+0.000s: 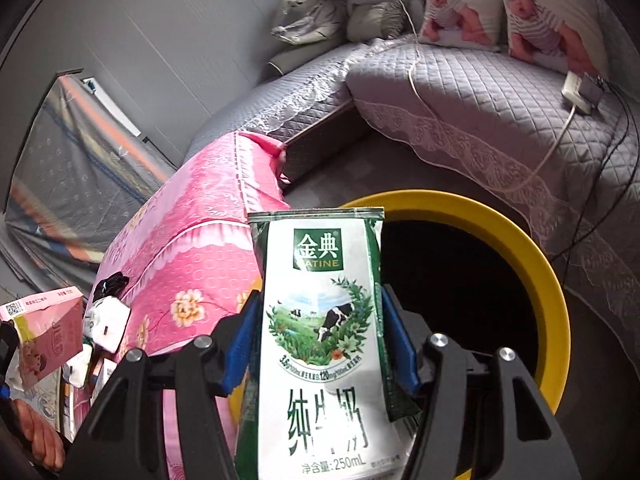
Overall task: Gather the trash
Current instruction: 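Carry the pink box and milk carton in both tools over the yellow bin, then open both tools to drop the box and carton into the yellow bin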
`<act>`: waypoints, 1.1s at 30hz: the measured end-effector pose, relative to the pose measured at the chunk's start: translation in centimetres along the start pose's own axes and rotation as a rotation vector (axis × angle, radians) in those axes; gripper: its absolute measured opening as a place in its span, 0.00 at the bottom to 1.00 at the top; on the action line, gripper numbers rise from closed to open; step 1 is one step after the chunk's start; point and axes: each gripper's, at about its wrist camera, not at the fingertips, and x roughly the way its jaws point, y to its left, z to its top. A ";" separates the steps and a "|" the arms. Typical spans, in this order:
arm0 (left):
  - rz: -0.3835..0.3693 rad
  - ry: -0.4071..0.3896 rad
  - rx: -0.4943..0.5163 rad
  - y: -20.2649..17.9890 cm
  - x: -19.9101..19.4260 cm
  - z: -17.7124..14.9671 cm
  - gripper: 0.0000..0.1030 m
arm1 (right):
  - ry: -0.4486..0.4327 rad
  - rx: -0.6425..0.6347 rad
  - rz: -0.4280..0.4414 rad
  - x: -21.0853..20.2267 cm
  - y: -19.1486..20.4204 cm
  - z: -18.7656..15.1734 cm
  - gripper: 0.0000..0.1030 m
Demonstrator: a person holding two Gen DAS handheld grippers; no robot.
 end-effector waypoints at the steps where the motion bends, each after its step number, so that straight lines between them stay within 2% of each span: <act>1: -0.020 0.017 -0.010 -0.3 1.1 0.1 0.34 | 0.000 0.011 -0.003 0.2 -0.6 0.0 0.54; 4: -0.075 0.061 -0.038 -1.1 4.0 0.4 0.34 | -0.001 0.028 -0.013 0.6 -2.1 0.3 0.55; 7: -0.089 0.077 -0.033 -2.1 5.9 0.5 0.34 | -0.024 0.033 -0.043 0.1 -3.1 0.4 0.57; 9: -0.096 0.088 -0.031 -2.8 7.3 0.8 0.34 | -0.059 0.060 -0.049 -1.1 -4.0 0.4 0.72; 18: -0.117 0.154 0.022 -6.1 14.3 1.1 0.36 | -0.303 0.235 -0.089 -11.0 -10.2 -1.3 0.79; 20: -0.122 0.162 0.013 -6.4 15.3 1.0 0.40 | -0.340 0.246 -0.094 -12.9 -10.9 -2.0 0.80; 21: -0.125 0.165 0.002 -6.4 15.6 0.9 0.47 | -0.357 0.250 -0.102 -13.7 -11.2 -2.3 0.81; 22: -0.125 0.162 -0.008 -6.3 15.5 0.7 0.63 | -0.370 0.253 -0.105 -14.4 -11.4 -2.5 0.81; 24: -0.101 0.135 -0.026 -5.9 15.0 0.3 0.79 | -0.388 0.242 -0.107 -15.3 -11.4 -2.8 0.81; 26: -0.093 0.109 -0.038 -5.2 13.9 0.3 0.81 | -0.402 0.223 -0.119 -15.7 -11.3 -3.0 0.81; 28: -0.066 0.074 -0.044 -4.7 12.3 0.4 0.88 | -0.411 0.203 -0.119 -15.6 -10.6 -3.0 0.81; 31: -0.057 0.018 -0.068 -3.6 9.2 0.9 0.89 | -0.398 0.133 -0.051 -14.6 -8.6 -2.9 0.81; 33: -0.051 -0.044 -0.080 -2.5 5.8 1.1 0.90 | -0.373 0.048 -0.001 -13.8 -6.2 -2.9 0.81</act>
